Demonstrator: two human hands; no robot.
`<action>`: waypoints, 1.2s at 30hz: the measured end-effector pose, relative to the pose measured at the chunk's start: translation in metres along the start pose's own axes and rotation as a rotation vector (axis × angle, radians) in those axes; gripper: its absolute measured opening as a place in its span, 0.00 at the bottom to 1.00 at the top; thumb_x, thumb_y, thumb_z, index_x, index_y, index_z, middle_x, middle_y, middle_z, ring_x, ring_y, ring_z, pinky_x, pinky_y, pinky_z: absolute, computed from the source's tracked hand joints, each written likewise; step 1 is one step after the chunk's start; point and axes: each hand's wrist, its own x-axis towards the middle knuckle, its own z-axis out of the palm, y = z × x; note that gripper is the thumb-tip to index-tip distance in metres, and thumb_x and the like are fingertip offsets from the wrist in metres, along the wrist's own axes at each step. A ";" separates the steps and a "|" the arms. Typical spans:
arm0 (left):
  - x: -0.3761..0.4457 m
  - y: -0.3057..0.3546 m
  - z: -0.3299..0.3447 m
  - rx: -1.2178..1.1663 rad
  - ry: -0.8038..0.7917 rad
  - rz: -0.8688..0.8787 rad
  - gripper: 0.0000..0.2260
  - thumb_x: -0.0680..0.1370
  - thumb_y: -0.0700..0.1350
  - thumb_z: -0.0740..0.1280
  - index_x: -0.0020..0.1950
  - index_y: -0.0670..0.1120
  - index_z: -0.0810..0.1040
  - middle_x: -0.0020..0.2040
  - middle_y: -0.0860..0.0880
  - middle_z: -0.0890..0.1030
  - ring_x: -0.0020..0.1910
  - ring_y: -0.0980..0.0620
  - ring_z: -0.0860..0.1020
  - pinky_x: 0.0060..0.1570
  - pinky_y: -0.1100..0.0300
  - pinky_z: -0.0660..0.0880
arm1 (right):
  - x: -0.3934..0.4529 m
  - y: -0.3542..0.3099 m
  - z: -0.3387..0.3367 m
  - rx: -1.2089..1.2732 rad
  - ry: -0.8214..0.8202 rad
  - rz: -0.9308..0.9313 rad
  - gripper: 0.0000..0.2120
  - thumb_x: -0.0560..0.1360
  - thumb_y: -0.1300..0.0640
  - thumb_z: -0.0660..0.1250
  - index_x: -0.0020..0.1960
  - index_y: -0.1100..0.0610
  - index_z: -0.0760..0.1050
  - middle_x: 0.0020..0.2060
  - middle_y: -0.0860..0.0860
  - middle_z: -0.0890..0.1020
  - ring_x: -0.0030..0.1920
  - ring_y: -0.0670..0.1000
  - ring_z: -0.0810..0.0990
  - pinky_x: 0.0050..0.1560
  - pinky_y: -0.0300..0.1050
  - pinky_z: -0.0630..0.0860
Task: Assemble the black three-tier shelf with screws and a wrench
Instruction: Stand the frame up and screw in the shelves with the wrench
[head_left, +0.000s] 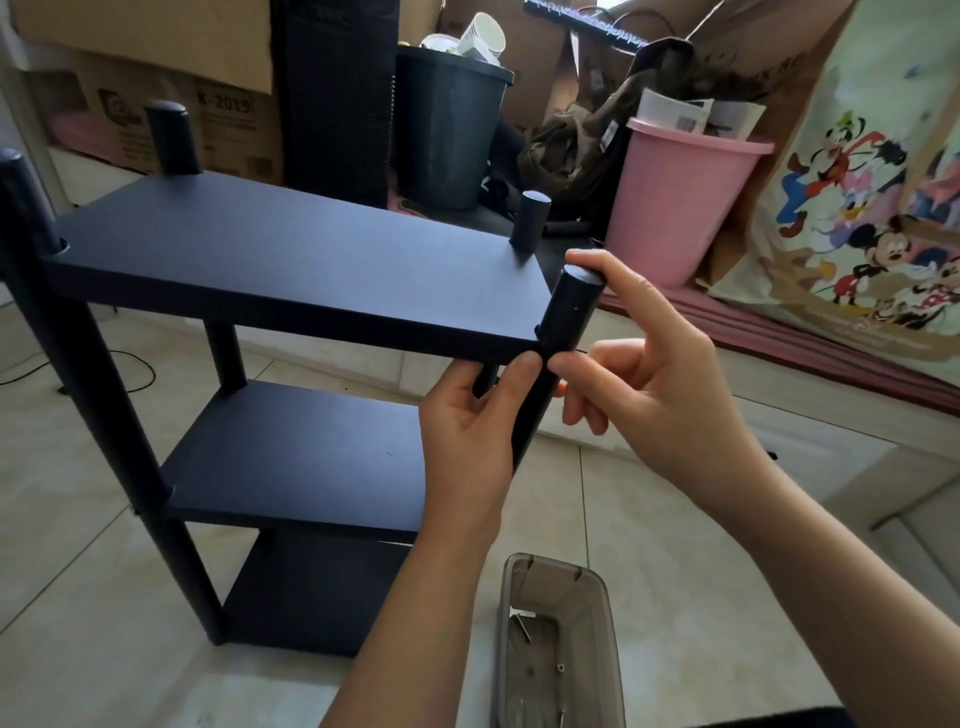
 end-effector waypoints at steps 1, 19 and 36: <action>0.000 0.000 0.000 0.009 0.001 0.000 0.10 0.74 0.52 0.70 0.51 0.49 0.83 0.40 0.51 0.85 0.40 0.56 0.84 0.39 0.68 0.77 | -0.001 0.000 -0.003 0.015 -0.026 -0.002 0.32 0.78 0.63 0.68 0.76 0.44 0.61 0.31 0.57 0.82 0.30 0.51 0.80 0.34 0.44 0.80; 0.001 0.003 0.001 0.031 0.030 -0.075 0.06 0.78 0.46 0.70 0.54 0.48 0.84 0.47 0.50 0.87 0.47 0.54 0.85 0.45 0.67 0.78 | -0.002 -0.011 -0.012 0.126 -0.114 0.109 0.33 0.79 0.66 0.64 0.76 0.41 0.61 0.39 0.56 0.82 0.42 0.55 0.84 0.46 0.41 0.81; 0.000 0.004 0.000 -0.023 0.017 -0.084 0.05 0.77 0.46 0.72 0.51 0.49 0.84 0.46 0.49 0.87 0.45 0.54 0.86 0.43 0.68 0.78 | -0.011 -0.019 0.004 -0.406 0.095 -0.070 0.36 0.76 0.62 0.70 0.78 0.49 0.58 0.38 0.45 0.80 0.44 0.43 0.81 0.50 0.33 0.77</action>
